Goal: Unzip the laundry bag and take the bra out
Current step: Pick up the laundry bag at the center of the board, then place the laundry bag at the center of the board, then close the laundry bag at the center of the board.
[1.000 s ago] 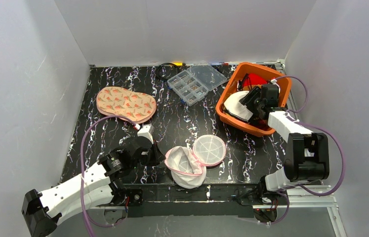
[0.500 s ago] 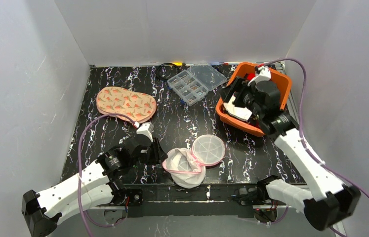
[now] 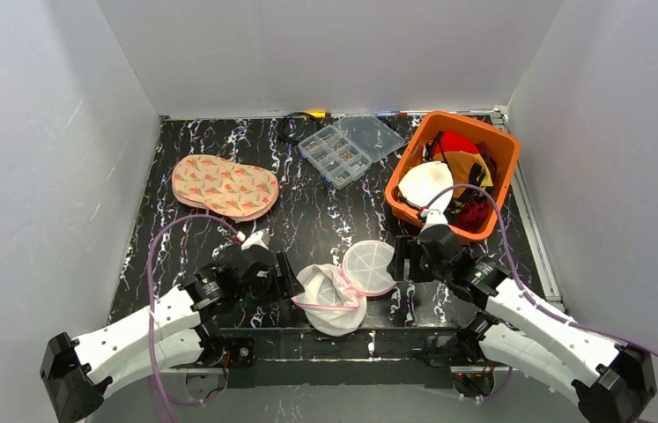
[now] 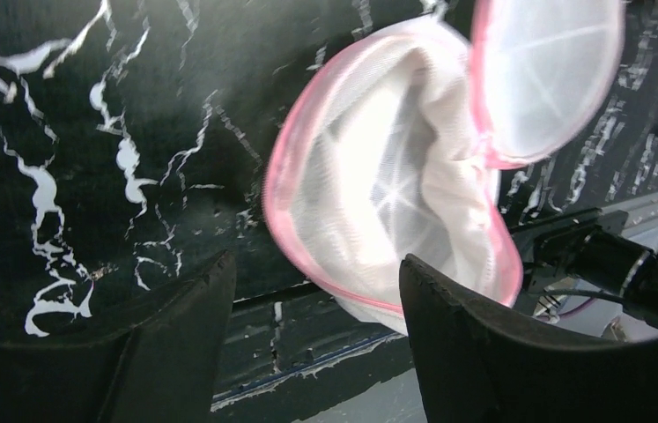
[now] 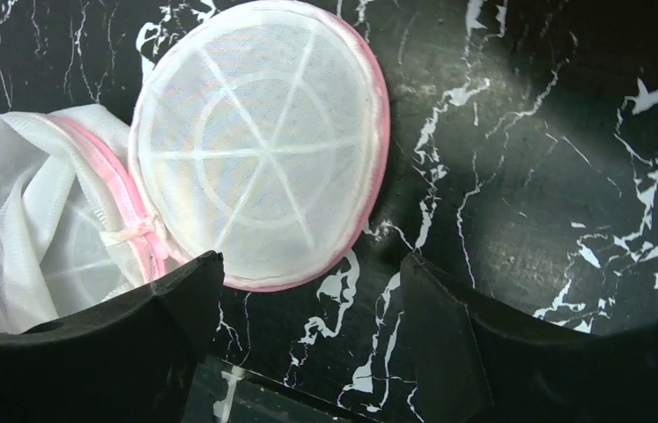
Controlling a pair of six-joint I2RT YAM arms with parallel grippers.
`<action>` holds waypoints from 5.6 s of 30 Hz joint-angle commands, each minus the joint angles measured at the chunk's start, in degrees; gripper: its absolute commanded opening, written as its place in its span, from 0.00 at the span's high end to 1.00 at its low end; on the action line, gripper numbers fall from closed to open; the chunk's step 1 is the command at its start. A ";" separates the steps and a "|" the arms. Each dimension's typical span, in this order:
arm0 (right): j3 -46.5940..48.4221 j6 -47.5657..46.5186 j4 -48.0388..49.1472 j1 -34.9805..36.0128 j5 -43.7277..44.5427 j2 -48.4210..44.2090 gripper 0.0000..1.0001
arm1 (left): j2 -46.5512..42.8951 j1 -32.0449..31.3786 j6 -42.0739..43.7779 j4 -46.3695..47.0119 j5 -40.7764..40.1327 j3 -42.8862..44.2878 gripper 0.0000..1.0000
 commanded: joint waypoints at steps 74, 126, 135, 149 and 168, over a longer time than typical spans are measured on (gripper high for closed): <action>45.10 -28.59 -6.98 5.31 27.49 13.15 0.99 | 18.07 3.53 18.83 -4.51 -9.62 31.08 0.93; 25.28 -35.11 23.02 42.80 75.79 25.27 0.99 | 9.58 10.96 3.42 11.64 13.10 14.71 0.42; 30.86 -22.58 7.24 42.92 79.72 31.53 0.99 | 8.15 10.96 4.42 7.88 8.56 10.97 0.42; 23.97 -28.31 13.16 42.94 65.80 31.04 0.97 | 4.81 10.98 4.34 6.07 3.50 2.66 0.42; 20.50 -32.87 19.63 42.94 41.47 27.58 0.59 | 6.45 11.03 4.57 6.16 3.50 -0.57 0.42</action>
